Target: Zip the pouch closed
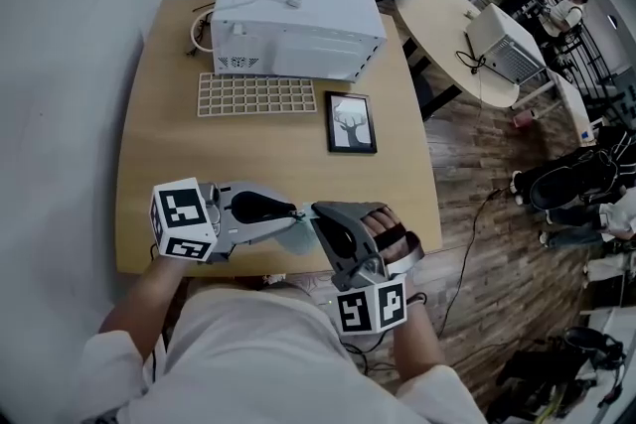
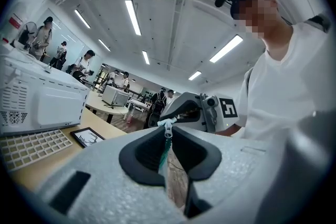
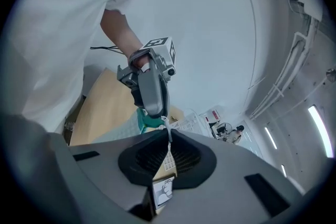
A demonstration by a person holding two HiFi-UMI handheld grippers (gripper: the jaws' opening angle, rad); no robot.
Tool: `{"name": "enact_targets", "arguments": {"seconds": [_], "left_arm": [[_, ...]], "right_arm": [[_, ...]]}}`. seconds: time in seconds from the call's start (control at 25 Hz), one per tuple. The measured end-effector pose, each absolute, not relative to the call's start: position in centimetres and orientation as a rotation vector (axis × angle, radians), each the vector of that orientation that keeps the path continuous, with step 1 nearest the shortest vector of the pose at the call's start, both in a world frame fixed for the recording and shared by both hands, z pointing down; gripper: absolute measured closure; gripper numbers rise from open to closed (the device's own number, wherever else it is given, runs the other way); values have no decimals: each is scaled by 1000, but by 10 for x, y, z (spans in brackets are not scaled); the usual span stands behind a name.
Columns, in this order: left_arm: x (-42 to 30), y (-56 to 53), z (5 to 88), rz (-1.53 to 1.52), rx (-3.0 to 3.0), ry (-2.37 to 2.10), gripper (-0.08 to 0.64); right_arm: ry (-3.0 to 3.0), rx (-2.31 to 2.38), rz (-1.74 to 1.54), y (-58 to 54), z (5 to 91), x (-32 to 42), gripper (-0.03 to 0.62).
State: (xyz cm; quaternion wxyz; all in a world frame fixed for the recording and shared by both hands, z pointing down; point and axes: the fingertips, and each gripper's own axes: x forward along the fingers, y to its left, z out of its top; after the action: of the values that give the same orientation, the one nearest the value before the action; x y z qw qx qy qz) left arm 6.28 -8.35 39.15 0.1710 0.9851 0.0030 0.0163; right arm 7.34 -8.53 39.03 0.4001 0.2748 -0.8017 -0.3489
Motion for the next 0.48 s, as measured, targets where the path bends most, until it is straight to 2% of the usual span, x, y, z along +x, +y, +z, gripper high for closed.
{"name": "enact_targets", "arguments": {"seconds": [0.48], "left_arm": [[57,-79,392,62,2683,160,511]], "right_arm": [[-2051,636,-896,-76,395,77,580]]}}
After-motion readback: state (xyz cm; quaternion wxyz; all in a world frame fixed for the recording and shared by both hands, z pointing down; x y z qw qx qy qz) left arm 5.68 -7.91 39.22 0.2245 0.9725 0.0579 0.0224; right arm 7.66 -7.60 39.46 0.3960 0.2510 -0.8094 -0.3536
